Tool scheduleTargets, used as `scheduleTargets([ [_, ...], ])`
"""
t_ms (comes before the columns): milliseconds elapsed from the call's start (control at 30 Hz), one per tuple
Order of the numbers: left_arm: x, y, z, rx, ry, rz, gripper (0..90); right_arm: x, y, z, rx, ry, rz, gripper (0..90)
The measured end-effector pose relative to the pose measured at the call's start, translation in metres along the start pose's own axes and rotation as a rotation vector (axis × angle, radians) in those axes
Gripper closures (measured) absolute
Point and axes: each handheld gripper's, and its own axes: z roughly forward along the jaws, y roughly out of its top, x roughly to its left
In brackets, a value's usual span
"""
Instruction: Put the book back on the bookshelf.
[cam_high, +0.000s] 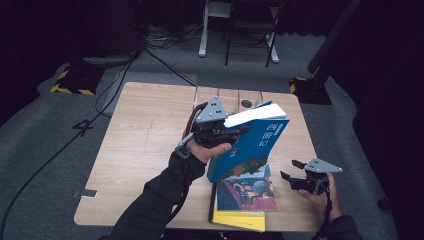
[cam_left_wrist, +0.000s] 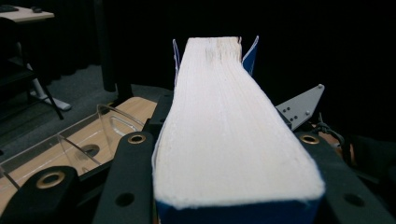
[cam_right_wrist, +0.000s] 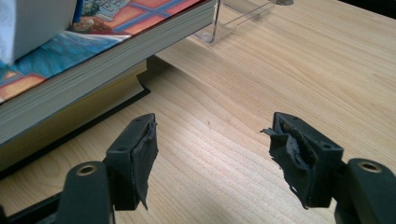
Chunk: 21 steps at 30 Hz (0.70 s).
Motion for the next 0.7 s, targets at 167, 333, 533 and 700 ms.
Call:
scheduleTargets([
  [167,-0.006,0.007,-0.009,0.003,0.065,0.056,60.2,-0.002,-0.001,-0.001,-0.006,-0.008,0.02,33.1],
  [333,-0.004,0.01,-0.022,0.016,0.138,0.079,60.3,-0.002,0.0,-0.002,-0.001,-0.018,0.015,33.4],
  [533,0.014,0.004,-0.045,0.01,0.221,0.048,60.3,0.0,-0.002,-0.001,0.013,-0.024,0.008,33.5],
  [700,0.028,-0.002,-0.063,-0.013,0.287,0.035,60.2,0.001,-0.002,0.001,0.027,-0.034,0.01,33.7],
])
